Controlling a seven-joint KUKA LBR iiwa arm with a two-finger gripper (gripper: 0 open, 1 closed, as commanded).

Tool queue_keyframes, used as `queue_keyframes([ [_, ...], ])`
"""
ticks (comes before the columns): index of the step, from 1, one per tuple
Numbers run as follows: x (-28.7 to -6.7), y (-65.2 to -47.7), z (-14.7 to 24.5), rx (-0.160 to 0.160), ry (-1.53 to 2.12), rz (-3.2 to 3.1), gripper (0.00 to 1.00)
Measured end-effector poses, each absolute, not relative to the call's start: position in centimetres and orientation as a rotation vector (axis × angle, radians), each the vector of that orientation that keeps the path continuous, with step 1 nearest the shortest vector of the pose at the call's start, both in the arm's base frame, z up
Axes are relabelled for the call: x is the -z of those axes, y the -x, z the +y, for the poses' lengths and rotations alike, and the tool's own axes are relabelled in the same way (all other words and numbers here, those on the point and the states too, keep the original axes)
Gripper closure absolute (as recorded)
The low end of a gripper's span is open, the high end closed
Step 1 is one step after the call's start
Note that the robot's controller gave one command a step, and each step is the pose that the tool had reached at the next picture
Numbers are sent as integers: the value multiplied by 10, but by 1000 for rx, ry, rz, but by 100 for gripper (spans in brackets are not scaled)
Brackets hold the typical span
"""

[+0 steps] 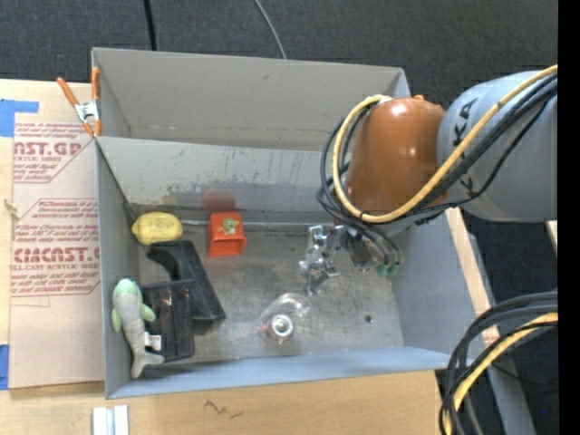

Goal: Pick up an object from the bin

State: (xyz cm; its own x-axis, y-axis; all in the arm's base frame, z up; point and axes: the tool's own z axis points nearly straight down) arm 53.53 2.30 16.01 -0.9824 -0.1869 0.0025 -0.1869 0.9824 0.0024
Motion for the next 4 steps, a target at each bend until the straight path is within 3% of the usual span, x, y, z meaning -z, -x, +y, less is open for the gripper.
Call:
queue_keyframes([
  [1, -221, -524, 5, 2, -436, -3107, 100],
  [2, -169, -491, -41, 1, -637, -3076, 100],
  [3, -169, -491, -41, 1, -637, -3077, 100],
  [4, -186, -499, -38, 1, -616, -3081, 100],
])
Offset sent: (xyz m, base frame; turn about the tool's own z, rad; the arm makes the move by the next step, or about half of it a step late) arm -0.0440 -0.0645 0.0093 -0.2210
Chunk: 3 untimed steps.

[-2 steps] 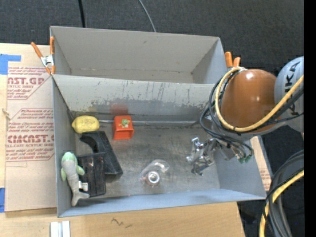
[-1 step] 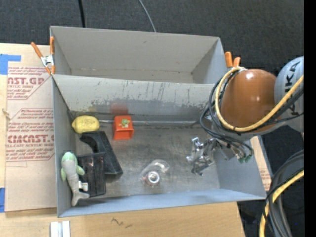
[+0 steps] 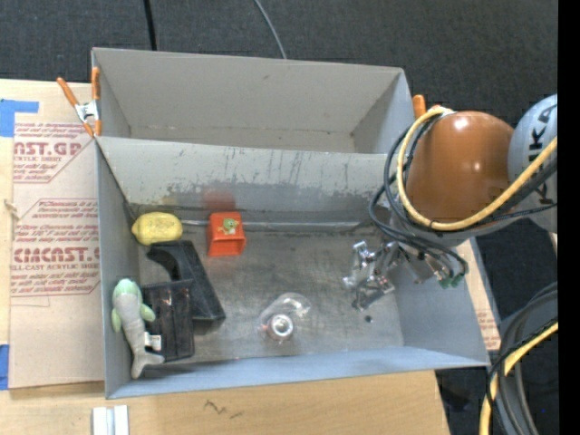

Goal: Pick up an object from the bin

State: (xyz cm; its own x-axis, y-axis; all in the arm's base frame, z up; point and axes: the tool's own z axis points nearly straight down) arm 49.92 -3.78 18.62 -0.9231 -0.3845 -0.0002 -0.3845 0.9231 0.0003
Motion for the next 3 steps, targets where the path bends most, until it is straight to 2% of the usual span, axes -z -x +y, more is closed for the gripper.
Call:
queue_keyframes([
  [1, -230, -481, -43, -1, 685, 3064, 100],
  [2, -230, -481, -43, -1, 685, 3064, 0],
  [3, -230, -481, -42, -2, 685, 3064, 0],
])
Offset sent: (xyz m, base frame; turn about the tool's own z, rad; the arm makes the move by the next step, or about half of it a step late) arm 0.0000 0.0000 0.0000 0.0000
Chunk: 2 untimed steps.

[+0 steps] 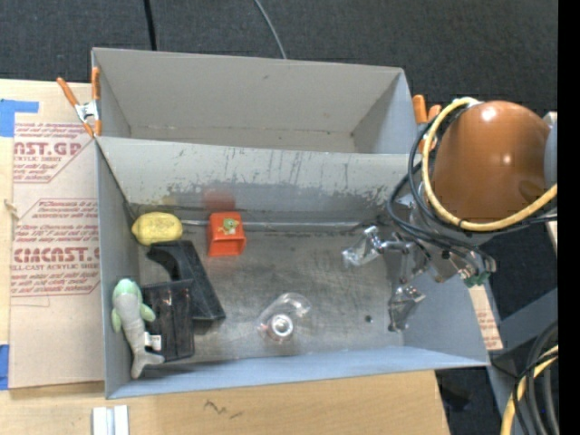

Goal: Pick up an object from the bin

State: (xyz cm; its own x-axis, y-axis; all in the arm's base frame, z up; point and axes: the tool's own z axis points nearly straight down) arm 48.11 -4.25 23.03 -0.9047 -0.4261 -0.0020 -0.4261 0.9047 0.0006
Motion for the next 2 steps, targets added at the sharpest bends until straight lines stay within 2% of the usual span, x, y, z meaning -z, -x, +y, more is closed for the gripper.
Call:
queue_keyframes([
  [1, -198, -488, -30, 3, 791, 3033, 0],
  [2, -181, -491, -1, -5, 1111, 2944, 0],
])
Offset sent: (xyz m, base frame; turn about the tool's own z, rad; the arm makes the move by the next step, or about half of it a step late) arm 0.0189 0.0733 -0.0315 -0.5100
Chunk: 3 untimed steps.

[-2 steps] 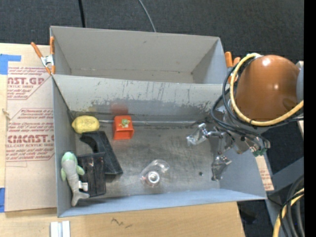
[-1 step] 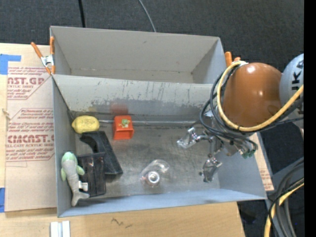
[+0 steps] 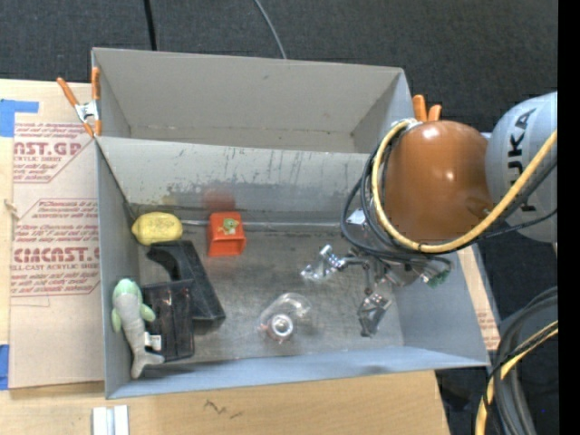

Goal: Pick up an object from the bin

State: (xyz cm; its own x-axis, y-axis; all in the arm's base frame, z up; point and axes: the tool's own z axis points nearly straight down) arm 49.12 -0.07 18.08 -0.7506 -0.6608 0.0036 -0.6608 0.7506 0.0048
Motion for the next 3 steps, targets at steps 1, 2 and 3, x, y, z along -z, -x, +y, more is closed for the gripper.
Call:
queue_keyframes([
  [1, -163, -493, 15, 1, -1383, -2825, 0],
  [2, -144, -502, 60, 0, -1145, -2926, 0],
  [3, -102, -501, 79, 4, -1156, -2929, 0],
])
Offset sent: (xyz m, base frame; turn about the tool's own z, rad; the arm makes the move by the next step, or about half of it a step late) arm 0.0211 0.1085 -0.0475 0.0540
